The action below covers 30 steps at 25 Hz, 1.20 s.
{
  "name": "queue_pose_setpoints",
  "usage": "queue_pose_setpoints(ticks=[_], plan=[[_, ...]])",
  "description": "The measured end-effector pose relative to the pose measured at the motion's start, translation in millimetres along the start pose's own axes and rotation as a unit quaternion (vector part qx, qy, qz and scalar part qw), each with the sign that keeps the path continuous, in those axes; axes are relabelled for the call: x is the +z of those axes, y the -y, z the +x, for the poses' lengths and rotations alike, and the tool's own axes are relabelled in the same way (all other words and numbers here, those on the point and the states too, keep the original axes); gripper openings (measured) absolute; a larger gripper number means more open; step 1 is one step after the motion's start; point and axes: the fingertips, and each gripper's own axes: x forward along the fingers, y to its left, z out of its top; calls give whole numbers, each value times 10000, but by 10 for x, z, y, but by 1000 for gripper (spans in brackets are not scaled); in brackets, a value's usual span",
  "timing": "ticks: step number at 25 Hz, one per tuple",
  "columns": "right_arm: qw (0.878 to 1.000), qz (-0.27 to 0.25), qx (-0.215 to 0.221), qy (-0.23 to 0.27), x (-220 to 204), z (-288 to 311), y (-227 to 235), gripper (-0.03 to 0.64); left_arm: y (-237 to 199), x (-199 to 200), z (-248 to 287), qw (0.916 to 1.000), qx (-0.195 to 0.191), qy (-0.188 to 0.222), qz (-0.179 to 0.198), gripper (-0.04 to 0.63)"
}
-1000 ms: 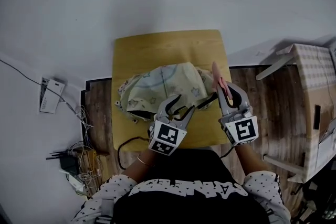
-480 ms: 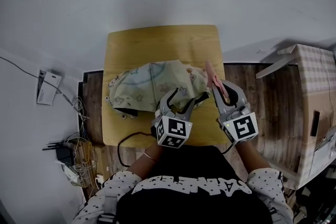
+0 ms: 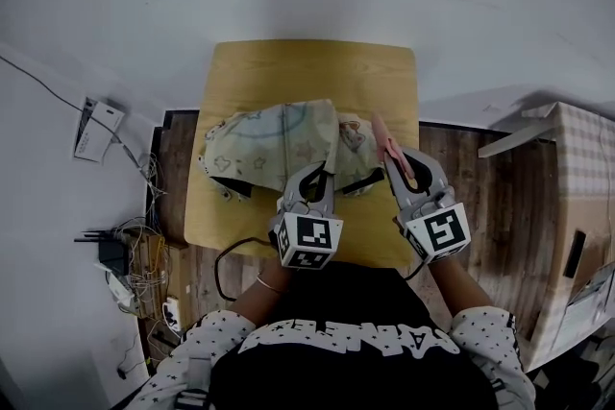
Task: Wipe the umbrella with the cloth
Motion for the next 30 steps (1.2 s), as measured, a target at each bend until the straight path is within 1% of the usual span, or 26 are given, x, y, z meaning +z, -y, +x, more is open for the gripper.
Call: queue_pose_setpoints(ticks=[3,5,9,11,14,18,22,27,30], plan=[[9998,14,188,87,13,49,-61,34,-165,-25,-102,9994,249,26,-239,-3],[9995,43,265,135,18,74,-81,34,-276,-28,-180,9986,420,77,-321,-3],[9992,110,332,172,54,149,-110,34,-513,-37,-355,9956,732,193,-553,-3],[9991,87,374,174,65,213,-146,34,-619,-73,-434,9942,826,214,-652,-3],[9992,39,353,200,115,338,-200,34,-724,-121,-522,9943,766,263,-700,-3],[9993,-44,270,254,211,535,-288,34,-872,-140,-613,9954,649,326,-632,-3],[9993,-103,276,238,211,726,-443,34,-955,-202,-678,9959,504,332,-676,-3],[9988,-244,405,130,170,986,-665,34,-1008,-251,-709,9969,246,361,-652,-3],[9978,-349,557,-27,114,1110,-787,34,-1022,-247,-721,9974,120,397,-596,-3]])
